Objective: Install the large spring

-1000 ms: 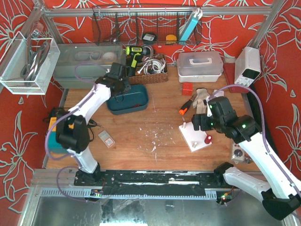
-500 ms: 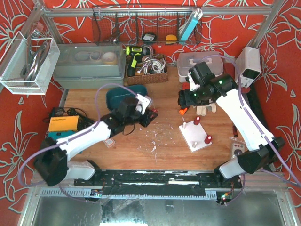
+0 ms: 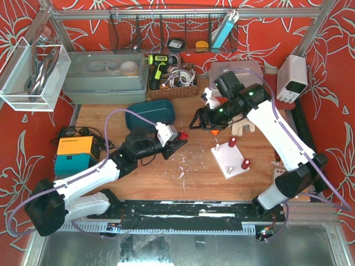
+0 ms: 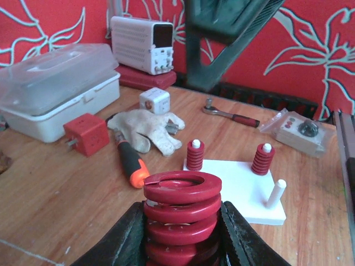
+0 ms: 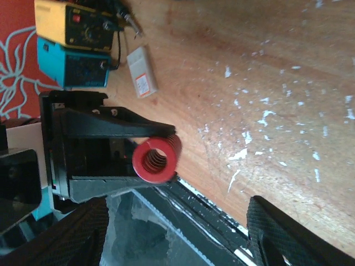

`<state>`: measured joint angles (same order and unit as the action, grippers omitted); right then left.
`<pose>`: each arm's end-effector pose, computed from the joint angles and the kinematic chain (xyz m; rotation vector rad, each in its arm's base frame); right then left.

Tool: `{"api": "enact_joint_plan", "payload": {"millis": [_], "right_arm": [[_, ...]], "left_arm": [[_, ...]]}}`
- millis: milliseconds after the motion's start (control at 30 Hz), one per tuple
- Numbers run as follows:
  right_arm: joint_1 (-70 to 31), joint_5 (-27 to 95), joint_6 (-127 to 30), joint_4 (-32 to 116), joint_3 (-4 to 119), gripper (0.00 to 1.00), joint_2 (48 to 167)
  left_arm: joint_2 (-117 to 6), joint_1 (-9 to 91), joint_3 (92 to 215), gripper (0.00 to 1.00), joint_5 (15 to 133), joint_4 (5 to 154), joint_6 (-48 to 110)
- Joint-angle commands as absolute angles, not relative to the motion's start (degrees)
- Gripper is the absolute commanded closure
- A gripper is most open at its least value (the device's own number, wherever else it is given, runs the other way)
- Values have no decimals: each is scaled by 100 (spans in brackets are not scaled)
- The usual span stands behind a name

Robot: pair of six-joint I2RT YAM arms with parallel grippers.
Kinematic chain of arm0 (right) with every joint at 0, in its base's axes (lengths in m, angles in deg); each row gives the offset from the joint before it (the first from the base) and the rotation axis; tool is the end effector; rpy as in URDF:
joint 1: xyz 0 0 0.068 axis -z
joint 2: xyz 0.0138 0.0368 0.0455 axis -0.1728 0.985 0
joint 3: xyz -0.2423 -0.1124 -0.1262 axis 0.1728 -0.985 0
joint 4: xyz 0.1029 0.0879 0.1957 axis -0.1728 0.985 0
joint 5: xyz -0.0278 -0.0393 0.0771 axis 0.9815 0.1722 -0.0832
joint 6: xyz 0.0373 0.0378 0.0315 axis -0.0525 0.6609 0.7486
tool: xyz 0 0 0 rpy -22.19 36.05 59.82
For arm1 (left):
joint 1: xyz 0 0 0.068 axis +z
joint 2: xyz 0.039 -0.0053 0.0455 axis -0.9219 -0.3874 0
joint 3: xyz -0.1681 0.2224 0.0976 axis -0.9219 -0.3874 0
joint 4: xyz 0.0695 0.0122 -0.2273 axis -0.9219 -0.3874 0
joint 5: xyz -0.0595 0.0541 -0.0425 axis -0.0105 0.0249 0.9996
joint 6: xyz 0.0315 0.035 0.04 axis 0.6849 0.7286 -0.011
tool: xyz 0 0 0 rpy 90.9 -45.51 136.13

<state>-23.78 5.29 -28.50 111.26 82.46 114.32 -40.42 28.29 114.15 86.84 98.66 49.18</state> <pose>0.2117 0.1742 0.4107 -0.4194 2.7179 1.1661 0.1585 -0.1493 0.3019 0.9105 1.4629 -0.7316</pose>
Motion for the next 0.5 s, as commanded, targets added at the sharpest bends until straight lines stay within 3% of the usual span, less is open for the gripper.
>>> {"api": "enact_joint_plan", "payload": {"millis": [0,233,467], "right_arm": [[-2614,-44,-2971,11130,8305,28,11642],[-2734,63,-3418,11325,8113,33,11849],[-2731,-78,-3511,11145,7950,46,11926]], "left_arm": [[-4100,2660,11628,98,8804,10353,5317],[-4218,2567,11884,99,8903,10404,5357],[-4240,2482,11885,99,9131,10620,5302]]}}
